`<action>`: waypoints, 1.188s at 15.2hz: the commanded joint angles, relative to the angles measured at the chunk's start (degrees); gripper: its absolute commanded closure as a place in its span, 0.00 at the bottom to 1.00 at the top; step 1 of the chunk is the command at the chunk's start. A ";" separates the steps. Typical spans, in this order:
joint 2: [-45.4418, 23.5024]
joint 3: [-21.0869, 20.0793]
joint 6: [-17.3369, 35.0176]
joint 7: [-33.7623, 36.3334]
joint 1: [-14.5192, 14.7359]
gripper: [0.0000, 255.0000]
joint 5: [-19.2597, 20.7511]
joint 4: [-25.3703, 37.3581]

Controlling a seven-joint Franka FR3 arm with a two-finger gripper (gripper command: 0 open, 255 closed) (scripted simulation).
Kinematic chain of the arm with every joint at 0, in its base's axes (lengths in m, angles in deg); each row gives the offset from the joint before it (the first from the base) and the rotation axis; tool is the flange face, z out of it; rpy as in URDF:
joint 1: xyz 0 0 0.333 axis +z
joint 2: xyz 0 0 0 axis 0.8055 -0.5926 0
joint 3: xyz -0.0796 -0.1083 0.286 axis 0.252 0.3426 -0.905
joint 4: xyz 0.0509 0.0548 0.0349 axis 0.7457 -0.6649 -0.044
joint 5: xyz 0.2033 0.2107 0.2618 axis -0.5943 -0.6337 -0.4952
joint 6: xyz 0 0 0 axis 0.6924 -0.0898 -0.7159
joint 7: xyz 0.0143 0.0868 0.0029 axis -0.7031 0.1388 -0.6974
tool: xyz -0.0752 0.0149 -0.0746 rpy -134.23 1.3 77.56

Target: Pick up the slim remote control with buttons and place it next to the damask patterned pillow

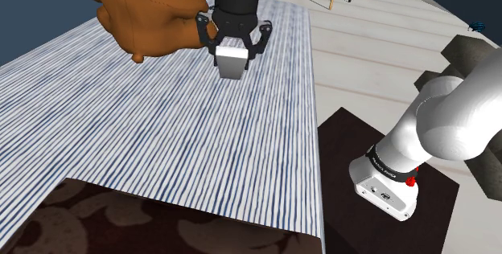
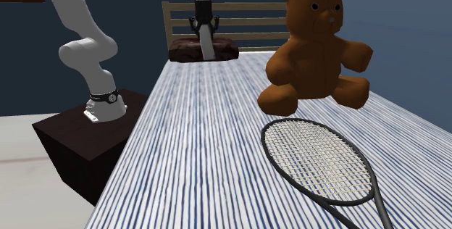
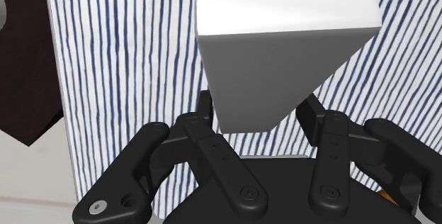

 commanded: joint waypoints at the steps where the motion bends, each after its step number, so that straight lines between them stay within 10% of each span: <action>1: 2.01 -1.26 -0.08 2.13 1.19 1.00 -1.04 -1.65; 18: 2.04 -4.19 10.78 5.33 2.96 1.00 -2.01 -12.31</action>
